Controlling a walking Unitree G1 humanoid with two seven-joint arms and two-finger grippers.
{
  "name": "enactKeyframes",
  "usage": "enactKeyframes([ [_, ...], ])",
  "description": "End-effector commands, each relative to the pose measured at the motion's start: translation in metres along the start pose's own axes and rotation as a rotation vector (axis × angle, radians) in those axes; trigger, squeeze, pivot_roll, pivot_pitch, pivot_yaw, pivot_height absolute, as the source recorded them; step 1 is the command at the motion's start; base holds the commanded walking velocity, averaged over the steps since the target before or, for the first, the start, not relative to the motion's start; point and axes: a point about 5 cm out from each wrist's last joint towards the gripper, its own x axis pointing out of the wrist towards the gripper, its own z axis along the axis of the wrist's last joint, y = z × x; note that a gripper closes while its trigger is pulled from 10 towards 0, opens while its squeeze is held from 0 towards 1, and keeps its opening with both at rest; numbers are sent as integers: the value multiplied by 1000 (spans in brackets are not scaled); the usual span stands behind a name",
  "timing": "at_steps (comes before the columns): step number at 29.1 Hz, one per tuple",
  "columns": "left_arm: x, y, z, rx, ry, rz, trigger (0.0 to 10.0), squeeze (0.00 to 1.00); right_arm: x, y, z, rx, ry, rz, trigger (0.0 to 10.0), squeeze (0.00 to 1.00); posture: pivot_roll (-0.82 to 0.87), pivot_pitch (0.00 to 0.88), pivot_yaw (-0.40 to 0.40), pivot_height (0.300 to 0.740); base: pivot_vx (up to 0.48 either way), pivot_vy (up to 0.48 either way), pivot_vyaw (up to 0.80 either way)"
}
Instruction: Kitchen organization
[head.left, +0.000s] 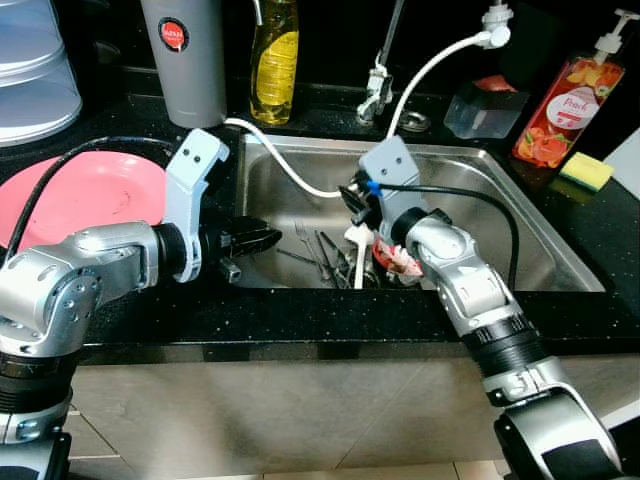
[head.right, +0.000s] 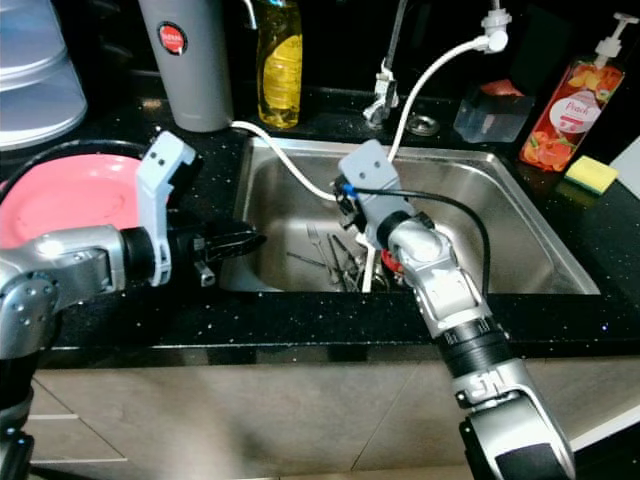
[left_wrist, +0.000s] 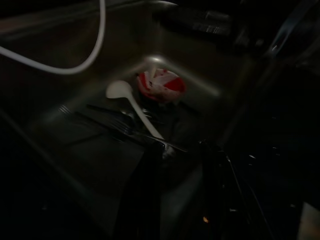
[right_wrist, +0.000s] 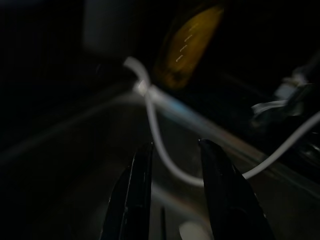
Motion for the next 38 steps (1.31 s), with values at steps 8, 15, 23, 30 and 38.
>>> enactKeyframes([
  [8,-1,1,5,67,-22,49,10000,0,-2,-20,24,245,-170,-153,10000,0,271,0,-86,740,0,0,0],
  [15,2,7,5,49,-60,134,10000,0,-4,-19,14,264,-142,-175,10000,0,281,0,-83,740,0,0,0],
  [23,-5,9,15,85,-128,169,10000,0,-5,-24,22,273,-176,-213,10000,0,301,0,-73,740,0,0,0],
  [30,-4,12,16,88,-156,202,10000,0,-6,-23,23,267,-178,-221,10000,0,286,0,-68,740,0,0,0],
  [38,-2,16,26,130,-203,285,10000,0,-7,-25,30,235,-198,-221,10000,0,302,0,-81,740,0,0,0],
])
